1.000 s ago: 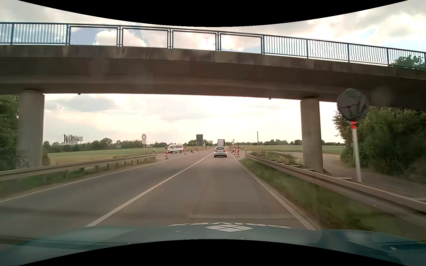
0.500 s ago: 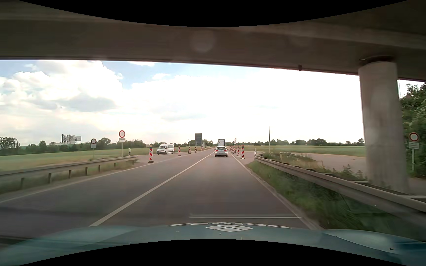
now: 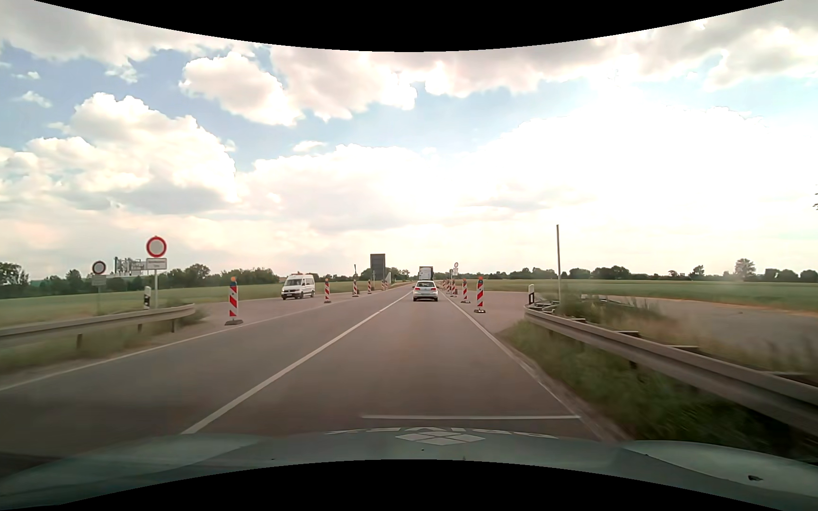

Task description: Follow the waypoints while adhering to traffic rules and regulations

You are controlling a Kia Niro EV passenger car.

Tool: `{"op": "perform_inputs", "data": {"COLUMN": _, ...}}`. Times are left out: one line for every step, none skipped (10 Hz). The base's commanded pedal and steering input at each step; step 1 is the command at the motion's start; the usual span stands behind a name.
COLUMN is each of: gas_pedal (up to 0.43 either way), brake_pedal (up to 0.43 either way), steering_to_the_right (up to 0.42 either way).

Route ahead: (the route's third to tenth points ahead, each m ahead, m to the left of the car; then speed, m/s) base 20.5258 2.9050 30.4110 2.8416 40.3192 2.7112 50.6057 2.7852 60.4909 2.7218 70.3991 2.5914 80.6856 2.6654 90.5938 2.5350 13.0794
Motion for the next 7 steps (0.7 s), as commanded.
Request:
{"op": "perform_inputs", "data": {"gas_pedal": 0.220, "brake_pedal": 0.000, "steering_to_the_right": -0.001}}
{"op": "perform_inputs", "data": {"gas_pedal": 0.220, "brake_pedal": 0.000, "steering_to_the_right": -0.001}}
{"op": "perform_inputs", "data": {"gas_pedal": 0.220, "brake_pedal": 0.000, "steering_to_the_right": 0.000}}
{"op": "perform_inputs", "data": {"gas_pedal": 0.220, "brake_pedal": 0.000, "steering_to_the_right": 0.000}}
{"op": "perform_inputs", "data": {"gas_pedal": 0.220, "brake_pedal": 0.000, "steering_to_the_right": 0.000}}
{"op": "perform_inputs", "data": {"gas_pedal": 0.220, "brake_pedal": 0.000, "steering_to_the_right": 0.000}}
{"op": "perform_inputs", "data": {"gas_pedal": 0.220, "brake_pedal": 0.000, "steering_to_the_right": 0.000}}
